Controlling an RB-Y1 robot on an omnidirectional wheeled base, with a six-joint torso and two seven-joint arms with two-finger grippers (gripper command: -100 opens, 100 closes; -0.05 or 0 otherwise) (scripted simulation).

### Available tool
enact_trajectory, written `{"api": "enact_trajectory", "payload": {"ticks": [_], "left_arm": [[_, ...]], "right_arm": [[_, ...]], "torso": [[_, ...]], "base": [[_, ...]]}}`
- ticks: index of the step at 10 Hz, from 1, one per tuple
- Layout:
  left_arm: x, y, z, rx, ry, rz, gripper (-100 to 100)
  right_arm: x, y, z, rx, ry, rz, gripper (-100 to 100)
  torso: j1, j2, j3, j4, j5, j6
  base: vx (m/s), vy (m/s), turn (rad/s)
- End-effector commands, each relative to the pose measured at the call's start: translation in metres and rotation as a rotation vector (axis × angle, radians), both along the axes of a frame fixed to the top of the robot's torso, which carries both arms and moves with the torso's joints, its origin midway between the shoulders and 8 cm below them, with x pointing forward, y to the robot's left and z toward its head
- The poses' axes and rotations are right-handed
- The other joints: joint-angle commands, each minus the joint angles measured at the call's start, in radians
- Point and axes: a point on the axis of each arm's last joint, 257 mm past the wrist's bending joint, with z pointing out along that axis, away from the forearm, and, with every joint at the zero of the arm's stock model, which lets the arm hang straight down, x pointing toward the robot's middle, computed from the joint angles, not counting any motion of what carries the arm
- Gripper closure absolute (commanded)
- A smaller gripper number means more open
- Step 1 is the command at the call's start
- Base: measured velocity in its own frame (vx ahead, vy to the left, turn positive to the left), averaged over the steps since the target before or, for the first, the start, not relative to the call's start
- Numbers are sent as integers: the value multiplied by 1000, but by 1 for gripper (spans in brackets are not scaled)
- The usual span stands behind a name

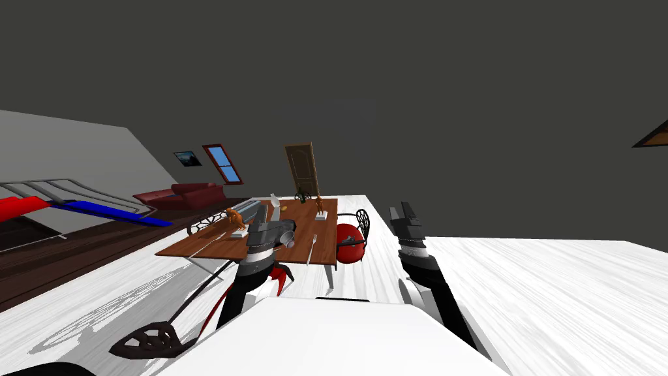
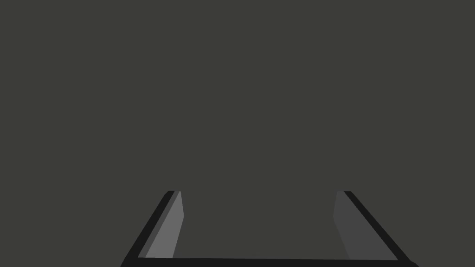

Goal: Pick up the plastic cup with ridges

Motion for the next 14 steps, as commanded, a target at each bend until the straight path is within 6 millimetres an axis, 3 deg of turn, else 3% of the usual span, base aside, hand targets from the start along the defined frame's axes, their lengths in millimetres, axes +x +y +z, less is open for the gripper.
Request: {"api": "enact_trajectory", "payload": {"ticks": [1, 14], "left_arm": [[8, -3, -1, -1, 20, -20, -100], [80, -24, -30, -60, 252, -162, -100]], "right_arm": [[0, 0, 0, 0, 0, 0, 0], [0, 0, 0, 0, 0, 0, 0]], "torso": [[0, 0, 0, 0, 0, 0], [5, 2, 1, 0, 1, 0]], "base": [[-18, 38, -126], [-42, 75, -149]]}}
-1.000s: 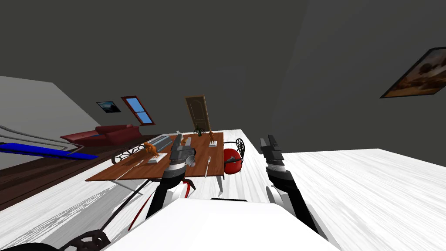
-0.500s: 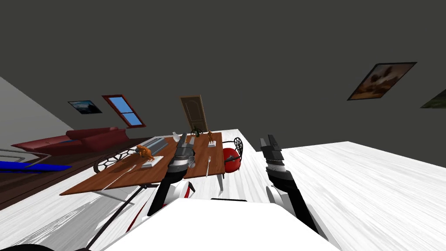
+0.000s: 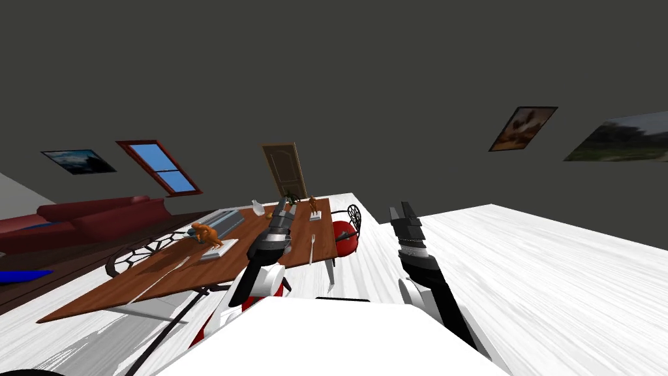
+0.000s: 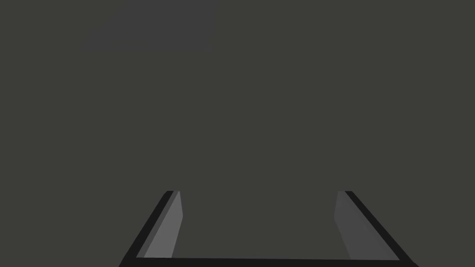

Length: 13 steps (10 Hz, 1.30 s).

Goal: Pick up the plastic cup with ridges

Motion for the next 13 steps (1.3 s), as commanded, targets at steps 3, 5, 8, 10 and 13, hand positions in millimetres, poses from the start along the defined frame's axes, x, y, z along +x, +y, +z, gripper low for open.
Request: {"api": "enact_trajectory", "payload": {"ticks": [3, 5, 8, 10, 13], "left_arm": [[17, -3, -15, -13, 80, -23, -100], [28, -6, -24, -21, 129, -39, -100], [45, -11, -39, -35, 206, -72, -100], [54, -13, -49, -41, 256, -86, -100], [64, -14, -65, -48, 329, -94, -100]], "right_arm": [[0, 0, 0, 0, 0, 0, 0], [0, 0, 0, 0, 0, 0, 0], [0, 0, 0, 0, 0, 0, 0], [0, 0, 0, 0, 0, 0, 0], [0, 0, 0, 0, 0, 0, 0]], "torso": [[1, 0, 0, 0, 0, 0], [0, 0, 0, 0, 0, 0], [0, 0, 0, 0, 0, -1], [0, 0, 0, 0, 0, -1], [-2, -2, -1, 0, 0, -1]], "base": [[-45, 71, -142], [-41, 69, -150], [-51, 62, -161], [-52, 66, -122], [-34, 46, -90]]}}
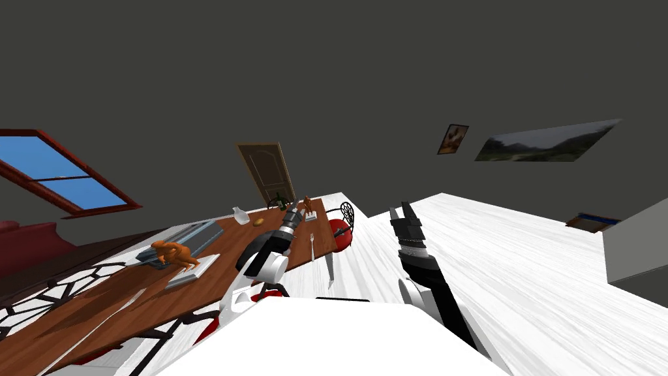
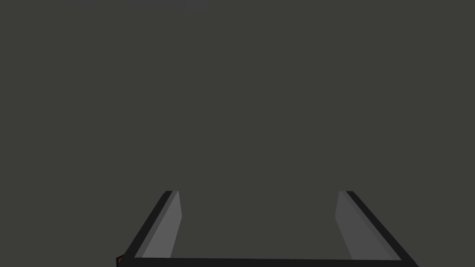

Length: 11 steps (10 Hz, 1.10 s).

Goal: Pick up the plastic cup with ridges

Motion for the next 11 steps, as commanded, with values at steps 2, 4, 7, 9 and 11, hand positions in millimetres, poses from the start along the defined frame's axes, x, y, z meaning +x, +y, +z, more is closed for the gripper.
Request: {"api": "enact_trajectory", "payload": {"ticks": [2, 4, 7, 9, 11], "left_arm": [[12, 0, -18, -9, 78, -16, -100], [14, 1, -26, -6, 111, -10, -100], [26, 1, -49, -15, 208, -27, -100], [27, 2, -58, -12, 245, -20, -100], [31, 4, -75, -14, 310, -22, -100]], "right_arm": [[0, 0, 0, 0, 0, 0, 0], [0, 0, 0, 0, 0, 0, 0], [0, 0, 0, 0, 0, 0, 0], [0, 0, 0, 0, 0, 0, 0], [0, 0, 0, 0, 0, 0, 0]], "torso": [[1, 0, 0, 0, 0, -1], [2, 1, 1, 0, 1, -1], [0, 0, 0, 0, 0, -1], [2, 1, 1, 0, 1, -1], [0, 0, 0, 0, 0, 0]], "base": [[-53, 61, -155], [-33, 51, -47], [-43, 50, -157], [-40, 46, -30], [-37, 44, -139]]}}
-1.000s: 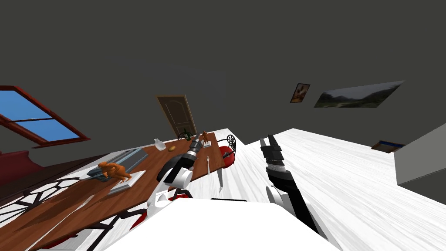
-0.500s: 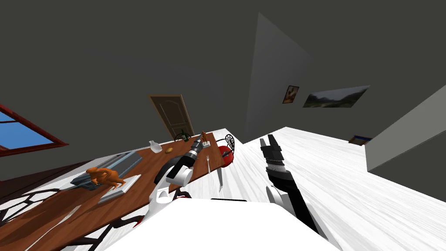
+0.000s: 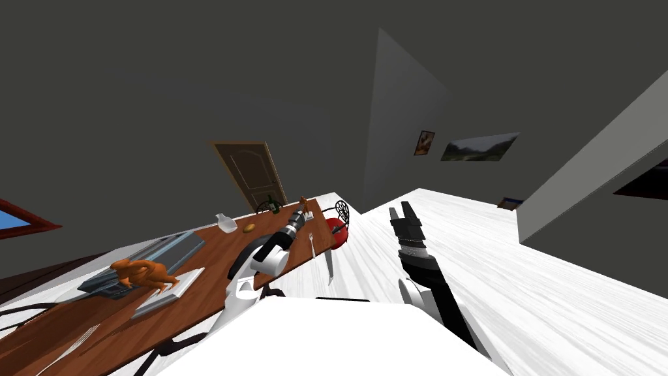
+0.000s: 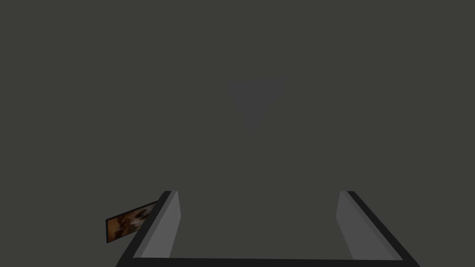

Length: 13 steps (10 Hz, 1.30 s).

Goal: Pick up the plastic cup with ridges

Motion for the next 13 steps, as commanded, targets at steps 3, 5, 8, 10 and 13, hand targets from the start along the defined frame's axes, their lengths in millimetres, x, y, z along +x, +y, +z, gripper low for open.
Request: {"api": "enact_trajectory", "payload": {"ticks": [3, 5, 8, 10, 13], "left_arm": [[5, 5, -24, 0, 95, 4, -100], [7, 9, -42, 0, 167, 9, -100], [8, 15, -61, 0, 239, 15, -100], [7, 21, -79, 0, 312, 25, -100], [4, 34, -108, -5, 424, 44, -100]], "right_arm": [[0, 0, 0, 0, 0, 0, 0], [0, 0, 0, 0, 0, 0, 0], [0, 0, 0, 0, 0, 0, 0], [0, 0, 0, 0, 0, 0, 0], [0, 0, 0, 0, 0, 0, 0]], "torso": [[1, 0, 0, 0, 0, 0], [0, 0, 0, 0, 0, 0], [1, 0, 0, 0, 0, 0], [-1, -1, -1, 0, 0, 0], [1, -1, 0, 0, 0, 0]], "base": [[-32, 47, -78], [-35, 45, -114], [-34, 44, -76], [-28, 38, -113], [-29, 57, -104]]}}
